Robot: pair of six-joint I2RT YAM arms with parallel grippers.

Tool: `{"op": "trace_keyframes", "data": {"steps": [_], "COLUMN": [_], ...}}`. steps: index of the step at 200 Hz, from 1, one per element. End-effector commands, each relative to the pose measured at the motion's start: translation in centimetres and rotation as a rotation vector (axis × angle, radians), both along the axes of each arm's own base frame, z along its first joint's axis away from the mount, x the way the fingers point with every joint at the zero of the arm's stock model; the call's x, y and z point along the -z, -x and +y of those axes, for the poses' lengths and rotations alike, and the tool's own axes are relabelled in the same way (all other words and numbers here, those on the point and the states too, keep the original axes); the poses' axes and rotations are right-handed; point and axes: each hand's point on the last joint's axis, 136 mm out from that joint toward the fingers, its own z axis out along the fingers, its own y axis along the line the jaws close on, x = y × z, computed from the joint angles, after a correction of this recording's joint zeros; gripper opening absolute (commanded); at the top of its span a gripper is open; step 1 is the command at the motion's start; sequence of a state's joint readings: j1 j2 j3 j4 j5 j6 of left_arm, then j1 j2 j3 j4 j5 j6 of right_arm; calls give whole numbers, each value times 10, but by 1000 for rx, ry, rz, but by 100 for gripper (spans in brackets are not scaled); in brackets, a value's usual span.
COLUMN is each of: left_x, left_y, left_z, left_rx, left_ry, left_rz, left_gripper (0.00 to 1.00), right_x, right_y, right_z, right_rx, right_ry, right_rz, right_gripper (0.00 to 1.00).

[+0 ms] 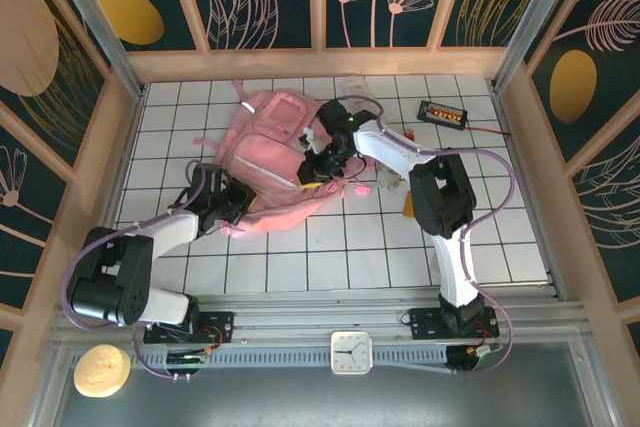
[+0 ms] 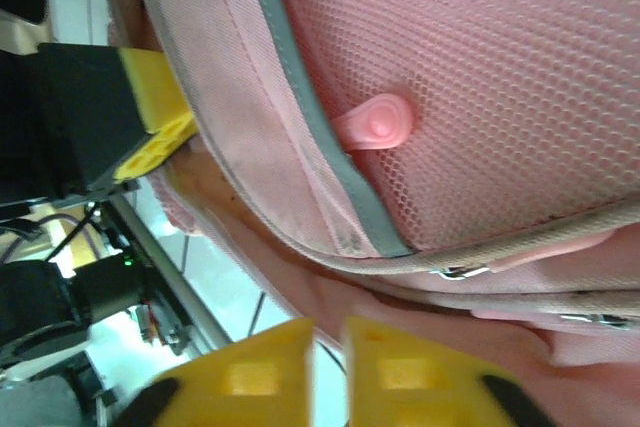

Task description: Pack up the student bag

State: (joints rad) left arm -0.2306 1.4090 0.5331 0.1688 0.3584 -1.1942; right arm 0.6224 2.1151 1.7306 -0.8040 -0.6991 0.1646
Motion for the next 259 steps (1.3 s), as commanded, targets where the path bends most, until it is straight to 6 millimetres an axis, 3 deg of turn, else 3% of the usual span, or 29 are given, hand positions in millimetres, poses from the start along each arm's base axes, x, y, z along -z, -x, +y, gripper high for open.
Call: {"op": "trace_keyframes", "data": {"steps": [1, 21, 47, 71, 83, 90, 105, 122, 151, 200, 213, 219, 259], "left_x": [-24, -38, -60, -67, -63, -75, -81, -72, -45, -32, -26, -14, -1], "left_y": [-10, -5, 0, -4, -5, -15, -15, -10, -6, -6, -3, 2, -6], "left_z": [-4, 5, 20, 23, 17, 9, -19, -34, -27, -20, -22, -17, -18], "left_rx": [53, 86, 161, 339, 470, 551, 785, 977, 1123, 1283, 1352, 1382, 1414], "left_ry": [-40, -136, -308, -499, -601, -683, -811, -904, -1005, -1131, -1156, -1179, -1301], "left_rz": [-71, -89, -111, -118, -119, -176, -303, -392, -402, -457, -463, -436, -469], "left_gripper": [30, 52, 59, 63, 66, 68, 71, 75, 78, 79, 79, 78, 77], "right_x": [2, 5, 12, 19, 25, 29, 37, 40, 42, 50, 51, 51, 51], "right_y": [-8, -13, -20, -20, -16, -14, -12, -13, -13, -11, -11, -13, -14], "right_z": [-21, -26, -31, -32, -34, -37, -42, -42, -36, -32, -32, -32, -30], "right_rx": [50, 109, 182, 207, 207, 208, 207, 205, 205, 196, 195, 196, 191], "right_ry": [93, 92, 72, 62, 69, 76, 94, 93, 59, 55, 54, 53, 51], "right_rz": [-47, -74, -94, -123, -137, -145, -155, -171, -166, -147, -147, -149, -149], "right_gripper": [24, 25, 25, 25, 24, 24, 24, 24, 24, 24, 24, 24, 23]}}
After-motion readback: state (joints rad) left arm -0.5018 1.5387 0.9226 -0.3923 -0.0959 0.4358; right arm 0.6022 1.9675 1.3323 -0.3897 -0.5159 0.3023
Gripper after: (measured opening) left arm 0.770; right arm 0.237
